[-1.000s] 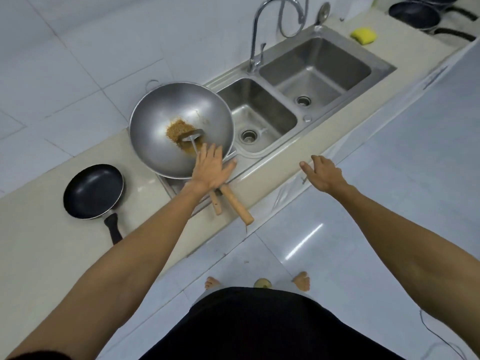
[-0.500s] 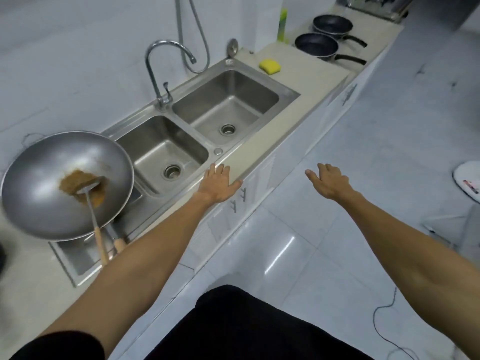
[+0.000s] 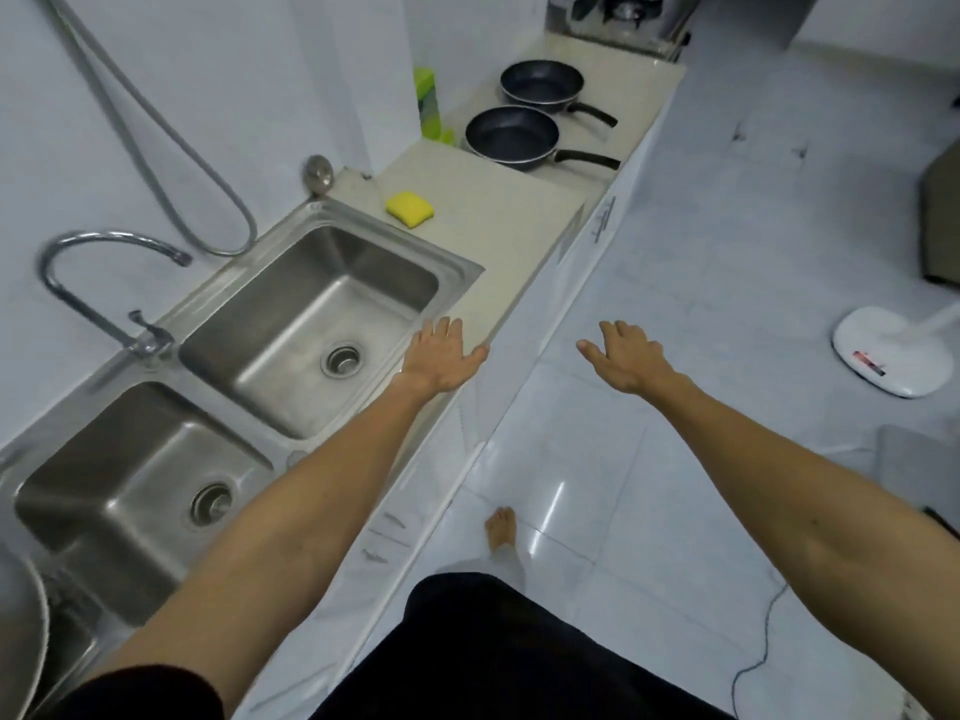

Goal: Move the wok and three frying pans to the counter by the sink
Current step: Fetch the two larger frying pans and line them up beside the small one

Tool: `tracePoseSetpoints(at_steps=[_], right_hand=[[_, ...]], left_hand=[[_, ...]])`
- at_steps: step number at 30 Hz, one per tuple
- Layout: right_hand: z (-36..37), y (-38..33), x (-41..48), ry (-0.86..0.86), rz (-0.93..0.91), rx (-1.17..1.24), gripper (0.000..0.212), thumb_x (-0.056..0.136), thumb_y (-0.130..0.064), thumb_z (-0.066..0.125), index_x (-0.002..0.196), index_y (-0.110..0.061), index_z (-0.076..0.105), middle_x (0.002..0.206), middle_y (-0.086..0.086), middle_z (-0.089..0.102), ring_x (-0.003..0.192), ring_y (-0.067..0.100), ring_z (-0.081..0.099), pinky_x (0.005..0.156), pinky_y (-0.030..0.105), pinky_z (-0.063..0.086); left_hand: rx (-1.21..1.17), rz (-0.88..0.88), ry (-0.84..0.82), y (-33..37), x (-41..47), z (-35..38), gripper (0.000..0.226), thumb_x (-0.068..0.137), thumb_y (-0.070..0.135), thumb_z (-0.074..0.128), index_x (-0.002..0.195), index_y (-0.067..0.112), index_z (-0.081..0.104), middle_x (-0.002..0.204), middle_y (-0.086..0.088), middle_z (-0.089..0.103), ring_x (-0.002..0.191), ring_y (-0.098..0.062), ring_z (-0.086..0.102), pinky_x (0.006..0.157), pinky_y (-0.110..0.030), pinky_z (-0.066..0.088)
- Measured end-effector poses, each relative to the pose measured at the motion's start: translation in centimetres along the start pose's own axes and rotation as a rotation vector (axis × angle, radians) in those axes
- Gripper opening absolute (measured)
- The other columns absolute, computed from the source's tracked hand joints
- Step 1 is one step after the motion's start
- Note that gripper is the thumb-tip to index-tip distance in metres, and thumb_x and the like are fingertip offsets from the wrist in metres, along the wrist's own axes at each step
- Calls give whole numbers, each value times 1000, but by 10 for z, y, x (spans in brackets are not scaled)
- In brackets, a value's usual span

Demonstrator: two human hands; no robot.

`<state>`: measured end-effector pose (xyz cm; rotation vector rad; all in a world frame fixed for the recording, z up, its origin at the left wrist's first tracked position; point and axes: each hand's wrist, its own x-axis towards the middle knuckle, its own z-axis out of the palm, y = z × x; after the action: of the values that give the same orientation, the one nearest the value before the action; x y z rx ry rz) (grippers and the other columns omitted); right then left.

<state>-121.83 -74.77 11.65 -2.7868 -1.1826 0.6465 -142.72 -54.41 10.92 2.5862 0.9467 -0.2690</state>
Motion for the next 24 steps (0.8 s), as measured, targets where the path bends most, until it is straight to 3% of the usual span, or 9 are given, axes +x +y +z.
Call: tracePoseSetpoints(at_steps=[2, 4, 15, 24], right_hand=[[-1, 6, 11, -15, -19, -23, 75, 106, -60, 26, 159, -7, 28, 165, 20, 31, 149, 40, 29, 117, 58, 27], [-39, 44, 82, -29, 53, 22, 76, 106, -60, 27, 160, -7, 28, 165, 20, 31, 150, 40, 28, 117, 58, 27], [-98, 153, 229, -42, 89, -24, 77, 104, -62, 28, 160, -9, 27, 166, 19, 29, 150, 39, 27, 117, 57, 26], [-193, 255, 400, -90, -42, -119, 77, 104, -62, 31, 162, -10, 23, 168, 19, 24, 152, 39, 24, 118, 56, 24]], left_hand=[[-23, 3, -11, 6, 14, -1, 77, 102, 56, 33, 154, 1, 27, 163, -20, 28, 151, -39, 18, 122, -48, 16], [-3, 51, -41, 46, 105, -20, 75, 102, 56, 34, 153, 0, 30, 161, -21, 31, 150, -39, 20, 121, -48, 17], [30, 116, -92, 142, 285, -45, 79, 101, 57, 37, 155, 0, 27, 164, -19, 27, 151, -39, 19, 120, -46, 19], [-70, -40, -42, 242, 437, -53, 78, 99, 56, 44, 152, 1, 31, 158, -20, 35, 144, -41, 28, 117, -49, 26]])
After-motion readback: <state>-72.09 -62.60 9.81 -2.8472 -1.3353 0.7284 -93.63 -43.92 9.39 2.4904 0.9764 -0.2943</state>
